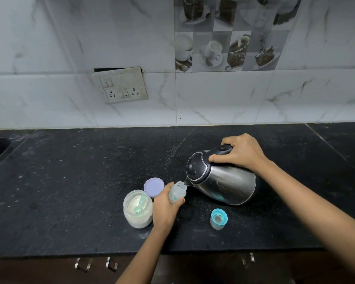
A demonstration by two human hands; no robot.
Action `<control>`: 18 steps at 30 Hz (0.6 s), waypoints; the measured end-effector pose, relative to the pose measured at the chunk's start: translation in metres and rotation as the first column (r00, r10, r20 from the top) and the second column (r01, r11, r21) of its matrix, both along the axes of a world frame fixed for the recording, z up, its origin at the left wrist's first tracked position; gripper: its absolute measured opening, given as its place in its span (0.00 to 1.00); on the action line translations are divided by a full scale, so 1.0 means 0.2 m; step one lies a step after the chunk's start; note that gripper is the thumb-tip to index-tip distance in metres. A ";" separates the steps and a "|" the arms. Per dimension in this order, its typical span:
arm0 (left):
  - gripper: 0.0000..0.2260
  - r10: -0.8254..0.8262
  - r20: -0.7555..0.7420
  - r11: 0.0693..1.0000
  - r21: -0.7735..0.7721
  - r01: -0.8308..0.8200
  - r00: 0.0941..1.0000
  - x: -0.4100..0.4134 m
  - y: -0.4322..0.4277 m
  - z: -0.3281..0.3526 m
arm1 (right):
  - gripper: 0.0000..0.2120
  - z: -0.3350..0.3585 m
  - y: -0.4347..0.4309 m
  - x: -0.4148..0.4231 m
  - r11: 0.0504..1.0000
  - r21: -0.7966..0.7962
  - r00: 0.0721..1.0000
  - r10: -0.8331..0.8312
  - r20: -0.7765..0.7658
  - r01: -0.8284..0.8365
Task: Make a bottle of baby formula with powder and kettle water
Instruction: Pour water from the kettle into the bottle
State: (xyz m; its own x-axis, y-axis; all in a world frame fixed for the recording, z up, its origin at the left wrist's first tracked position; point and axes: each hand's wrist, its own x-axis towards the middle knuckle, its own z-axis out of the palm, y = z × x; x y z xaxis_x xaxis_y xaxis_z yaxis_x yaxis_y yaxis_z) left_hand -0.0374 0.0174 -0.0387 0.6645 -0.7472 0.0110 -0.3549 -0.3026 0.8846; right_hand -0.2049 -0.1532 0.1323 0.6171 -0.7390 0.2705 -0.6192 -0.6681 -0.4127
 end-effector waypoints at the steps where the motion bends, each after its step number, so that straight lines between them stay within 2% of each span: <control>1: 0.25 0.001 -0.002 1.000 -0.003 -0.001 1.000 0.00 0.00 0.00 | 0.23 0.00 0.00 0.00 1.000 -0.003 1.000 0.002 -0.003 -0.002; 12: 0.28 0.016 -0.031 1.000 0.006 -0.016 0.999 0.00 0.00 -0.01 | 0.23 0.00 0.02 -0.01 1.000 -0.019 1.000 -0.008 0.002 0.008; 18: 0.26 0.019 -0.066 1.000 -0.014 -0.019 0.998 -0.02 0.00 0.00 | 0.25 -0.01 0.01 -0.06 1.000 0.003 0.999 -0.022 0.038 0.022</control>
State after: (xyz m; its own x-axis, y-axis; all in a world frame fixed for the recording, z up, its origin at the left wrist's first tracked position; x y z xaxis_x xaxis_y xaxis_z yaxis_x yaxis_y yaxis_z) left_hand -0.0413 0.0165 -0.0394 0.6782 -0.7345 -0.0222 -0.2900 -0.2954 0.9103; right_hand -0.2174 -0.1522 0.1306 0.5901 -0.7529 0.2915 -0.6174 -0.6535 -0.4379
